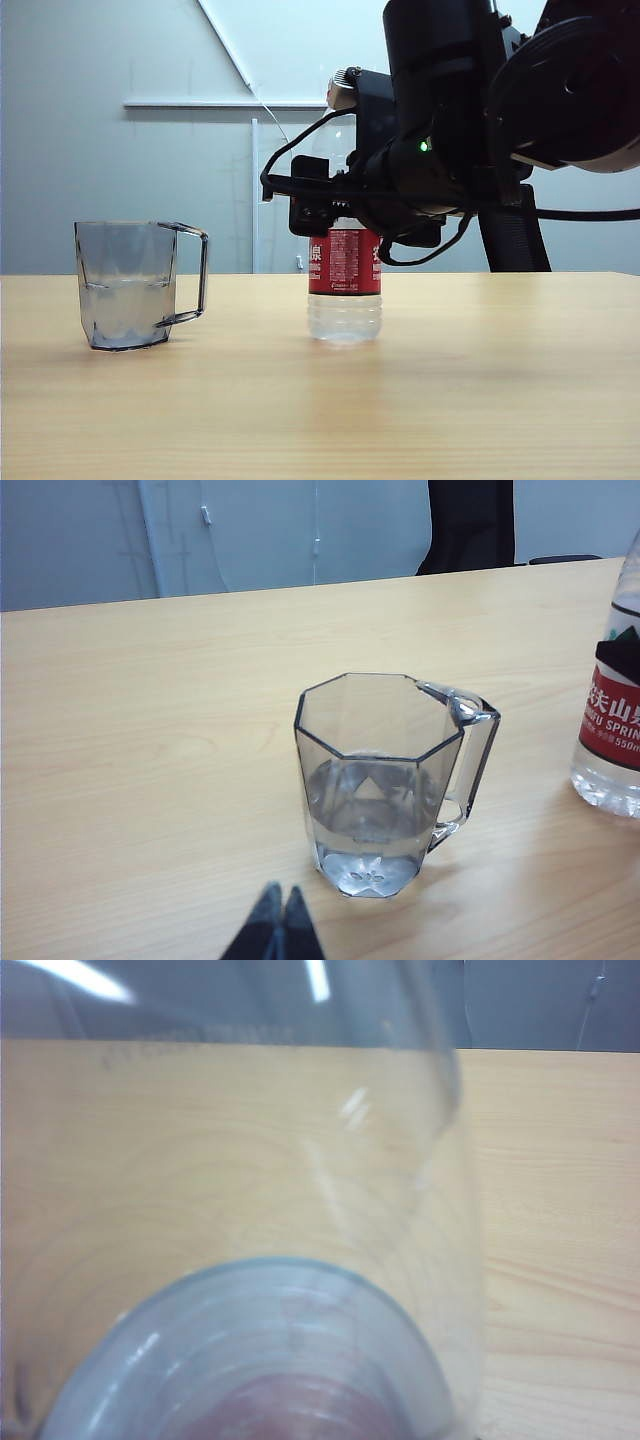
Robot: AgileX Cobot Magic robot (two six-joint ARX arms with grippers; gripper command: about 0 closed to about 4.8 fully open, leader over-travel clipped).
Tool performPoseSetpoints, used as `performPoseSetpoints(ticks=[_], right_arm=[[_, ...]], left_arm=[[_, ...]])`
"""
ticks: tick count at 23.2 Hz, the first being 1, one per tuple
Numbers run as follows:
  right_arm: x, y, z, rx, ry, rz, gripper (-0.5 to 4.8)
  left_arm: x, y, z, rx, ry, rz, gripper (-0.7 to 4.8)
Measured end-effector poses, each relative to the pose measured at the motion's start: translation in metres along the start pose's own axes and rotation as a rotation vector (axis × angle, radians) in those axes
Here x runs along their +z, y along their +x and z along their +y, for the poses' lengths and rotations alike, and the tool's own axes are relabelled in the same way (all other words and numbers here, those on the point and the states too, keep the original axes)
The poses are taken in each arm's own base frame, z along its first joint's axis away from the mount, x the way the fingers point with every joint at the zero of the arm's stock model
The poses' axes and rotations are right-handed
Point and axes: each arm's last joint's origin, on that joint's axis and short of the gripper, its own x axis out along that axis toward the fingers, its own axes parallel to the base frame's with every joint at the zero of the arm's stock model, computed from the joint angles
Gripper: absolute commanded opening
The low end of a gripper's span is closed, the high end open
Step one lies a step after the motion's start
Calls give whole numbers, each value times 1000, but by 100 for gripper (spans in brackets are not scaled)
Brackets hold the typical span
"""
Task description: Pick up the mineral water bottle on the table and pour water into the mug until it's half full.
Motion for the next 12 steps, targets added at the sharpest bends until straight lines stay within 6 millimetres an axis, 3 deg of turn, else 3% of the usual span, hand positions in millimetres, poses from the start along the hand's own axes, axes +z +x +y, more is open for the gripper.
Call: performPoseSetpoints(ticks=[2, 5, 12], right_arm=[[0, -1, 0, 2, 0, -2, 405], [0, -1, 1, 6, 3, -6, 473], [-4, -6, 4, 22, -2, 2, 479]], left_arm=[[0, 0, 0, 0, 0, 0, -2], [0, 0, 0, 0, 0, 0, -2], [0, 0, 0, 0, 0, 0, -2]])
